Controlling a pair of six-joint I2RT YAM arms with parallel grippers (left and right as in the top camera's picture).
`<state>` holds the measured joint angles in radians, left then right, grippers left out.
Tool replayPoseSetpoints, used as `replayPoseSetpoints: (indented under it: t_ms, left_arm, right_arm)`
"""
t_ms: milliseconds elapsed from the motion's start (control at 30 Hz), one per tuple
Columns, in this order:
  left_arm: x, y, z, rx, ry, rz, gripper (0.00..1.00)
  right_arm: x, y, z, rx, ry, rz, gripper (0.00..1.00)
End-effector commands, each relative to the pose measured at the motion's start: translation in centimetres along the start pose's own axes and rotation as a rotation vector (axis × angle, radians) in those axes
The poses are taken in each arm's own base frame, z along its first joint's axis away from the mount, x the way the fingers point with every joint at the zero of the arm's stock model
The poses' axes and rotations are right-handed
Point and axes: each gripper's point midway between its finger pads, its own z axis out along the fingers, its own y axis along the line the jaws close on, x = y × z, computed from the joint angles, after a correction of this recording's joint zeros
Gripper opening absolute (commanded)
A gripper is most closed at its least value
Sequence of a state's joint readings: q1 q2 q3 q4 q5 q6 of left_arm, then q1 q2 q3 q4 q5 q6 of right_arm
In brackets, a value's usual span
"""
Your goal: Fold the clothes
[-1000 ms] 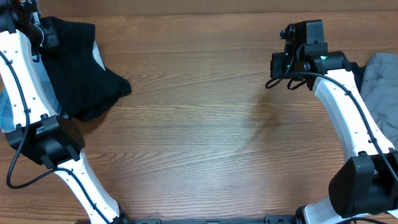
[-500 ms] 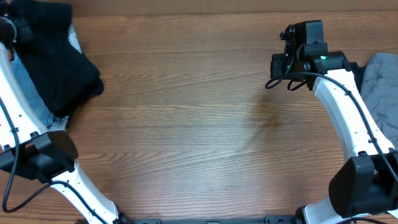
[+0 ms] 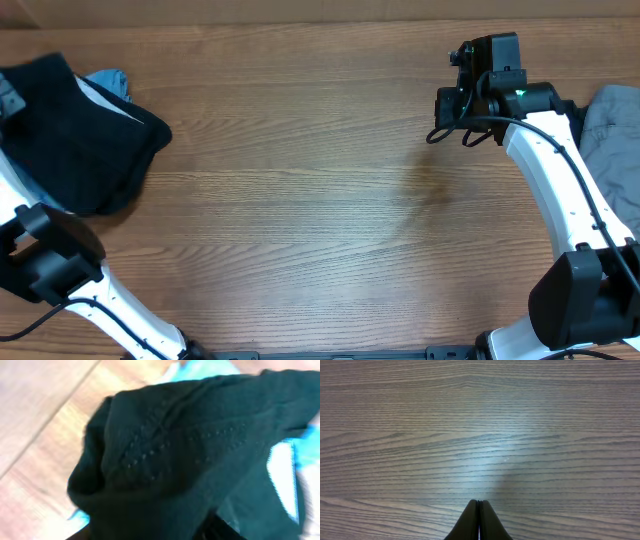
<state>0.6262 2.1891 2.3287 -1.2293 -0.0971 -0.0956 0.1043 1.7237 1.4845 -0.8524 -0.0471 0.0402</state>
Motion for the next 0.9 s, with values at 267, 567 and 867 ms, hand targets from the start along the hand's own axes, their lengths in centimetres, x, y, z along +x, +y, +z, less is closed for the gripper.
replayPoseSetpoints:
  t_ms: [267, 567, 867]
  left_arm:
    - [-0.4, 8.5, 0.4, -0.019, -0.014, -0.211, 0.79]
    - [0.2, -0.1, 1.0, 0.219, 0.006, 0.023, 0.04]
    - [8.4, -0.4, 5.7, 0.050, 0.283, -0.005, 0.04]
  right_arm:
    - [-0.6, -0.2, -0.8, 0.001, -0.026, -0.001, 0.05]
    - [-0.9, -0.1, -0.7, 0.000, -0.041, -0.006, 0.09]
    - [-1.3, -1.4, -0.8, 0.071, -0.057, -0.010, 0.20]
